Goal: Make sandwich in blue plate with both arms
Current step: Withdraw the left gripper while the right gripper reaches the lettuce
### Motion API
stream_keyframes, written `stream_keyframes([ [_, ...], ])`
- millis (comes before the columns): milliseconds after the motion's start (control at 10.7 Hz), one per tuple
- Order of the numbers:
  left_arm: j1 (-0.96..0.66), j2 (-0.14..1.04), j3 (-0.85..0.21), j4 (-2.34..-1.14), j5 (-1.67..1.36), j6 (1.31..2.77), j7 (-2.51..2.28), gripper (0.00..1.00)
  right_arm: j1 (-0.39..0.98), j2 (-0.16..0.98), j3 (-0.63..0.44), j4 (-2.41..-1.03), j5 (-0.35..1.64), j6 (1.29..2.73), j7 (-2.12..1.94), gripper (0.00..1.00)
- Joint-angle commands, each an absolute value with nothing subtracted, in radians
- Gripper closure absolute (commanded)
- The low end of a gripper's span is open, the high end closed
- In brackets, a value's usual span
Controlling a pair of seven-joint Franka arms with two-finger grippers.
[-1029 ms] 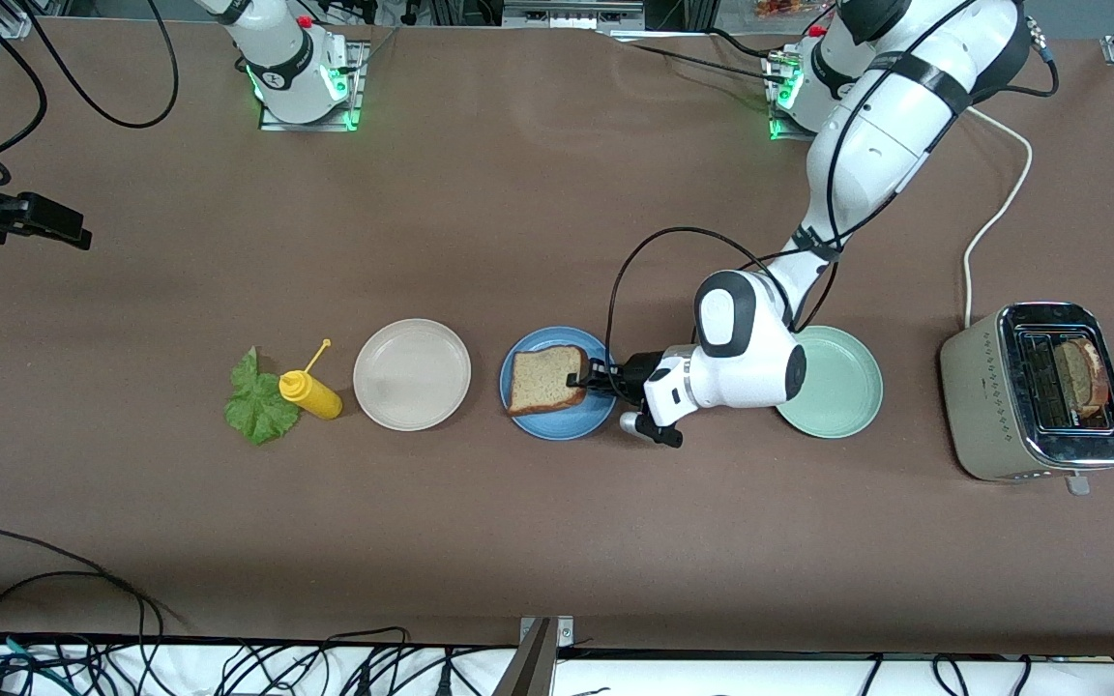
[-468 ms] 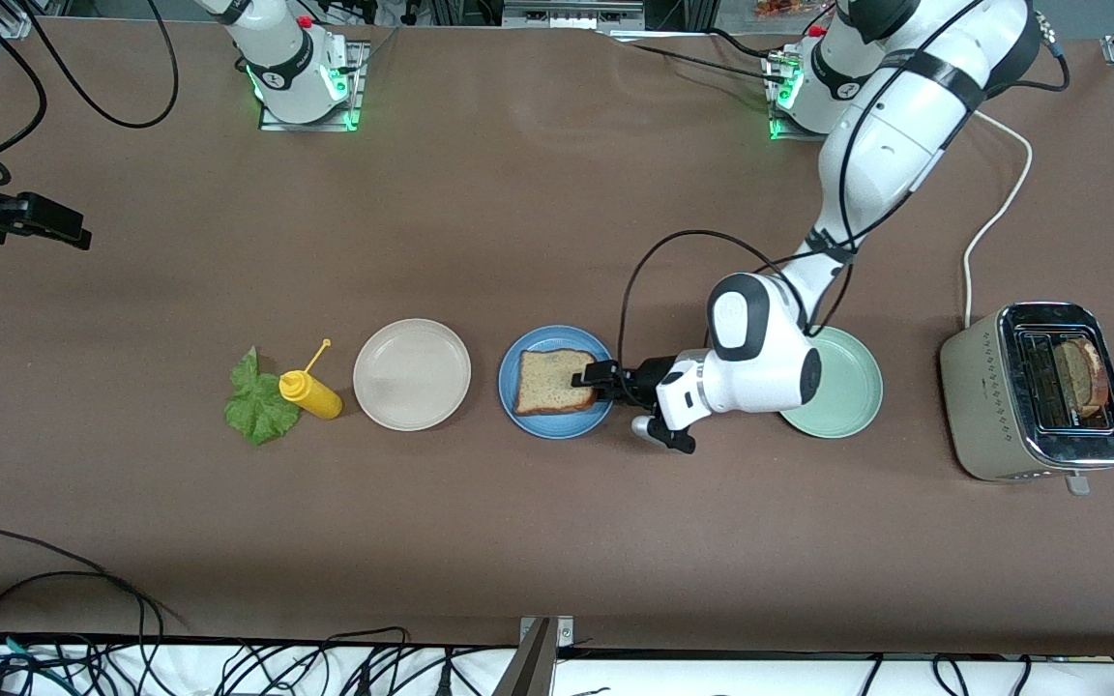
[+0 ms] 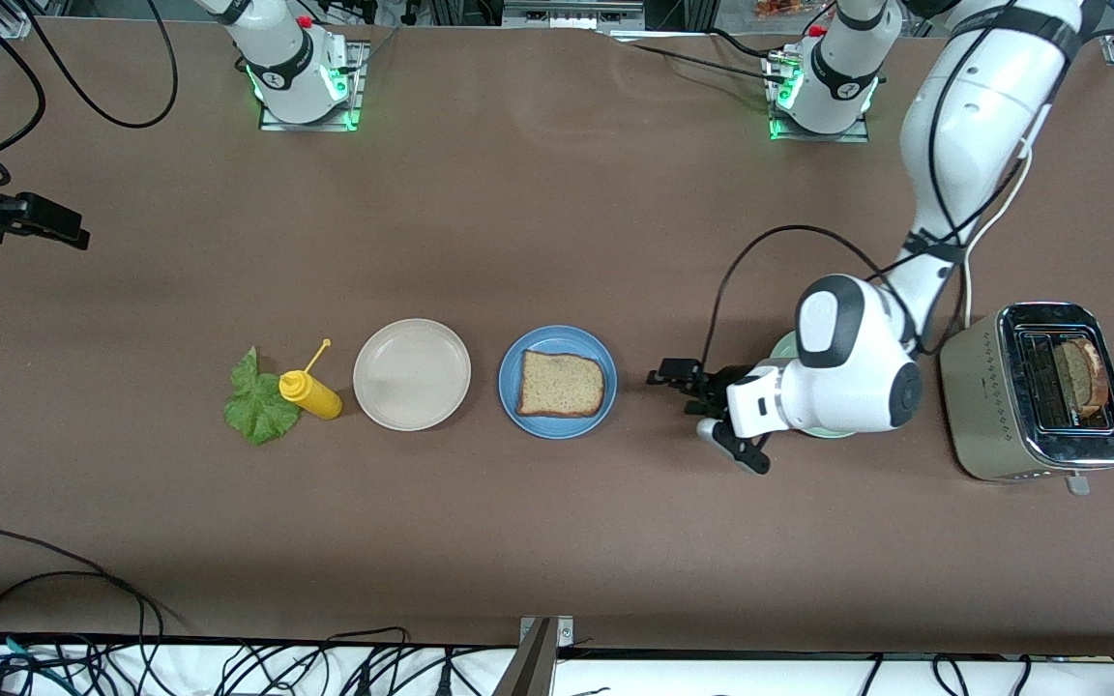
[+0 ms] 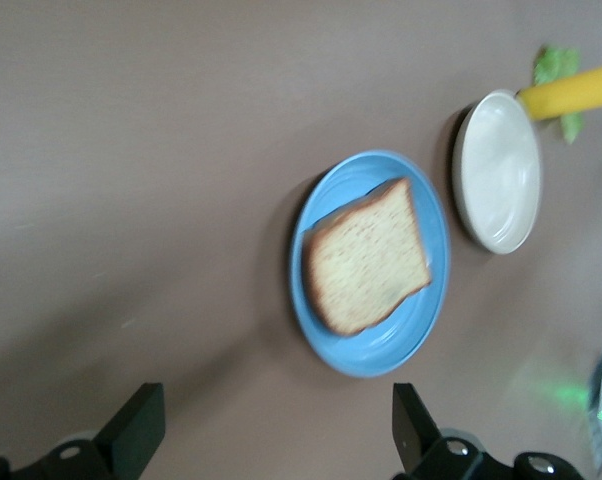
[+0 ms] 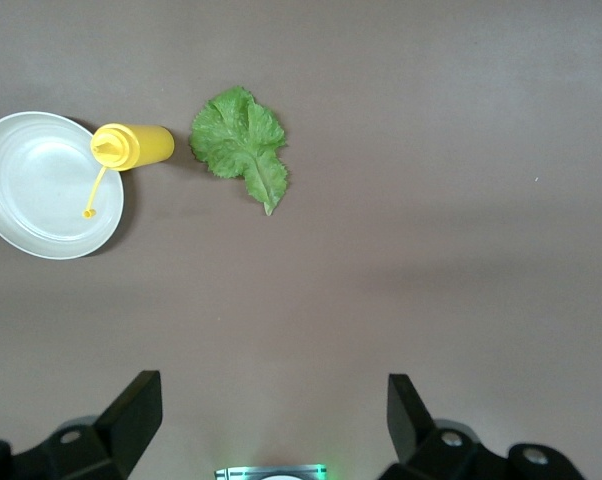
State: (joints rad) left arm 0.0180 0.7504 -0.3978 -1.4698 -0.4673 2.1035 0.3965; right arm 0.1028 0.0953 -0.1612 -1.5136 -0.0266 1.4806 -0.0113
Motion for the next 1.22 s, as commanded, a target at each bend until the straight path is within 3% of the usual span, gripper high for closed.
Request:
stream_keyframes([
  [0, 0.074, 0.637, -0.388, -1.494, -0.243, 1.976, 0.399, 0.00, 0.103, 0.094, -0.160, -1.499, -0.044, 1.462, -0.021, 0.00],
  [842, 0.118, 0.326, -0.308, -1.465, 0.007, 1.691, 0.347, 0.00, 0.103, 0.120, -0.158, -1.503, -0.029, 1.468, -0.076, 0.00],
  [1123, 0.141, 0.288, -0.276, -1.462, 0.011, 1.643, 0.354, 0.00, 0.086, 0.237, -0.160, -1.500, 0.020, 1.586, -0.133, 0.00],
])
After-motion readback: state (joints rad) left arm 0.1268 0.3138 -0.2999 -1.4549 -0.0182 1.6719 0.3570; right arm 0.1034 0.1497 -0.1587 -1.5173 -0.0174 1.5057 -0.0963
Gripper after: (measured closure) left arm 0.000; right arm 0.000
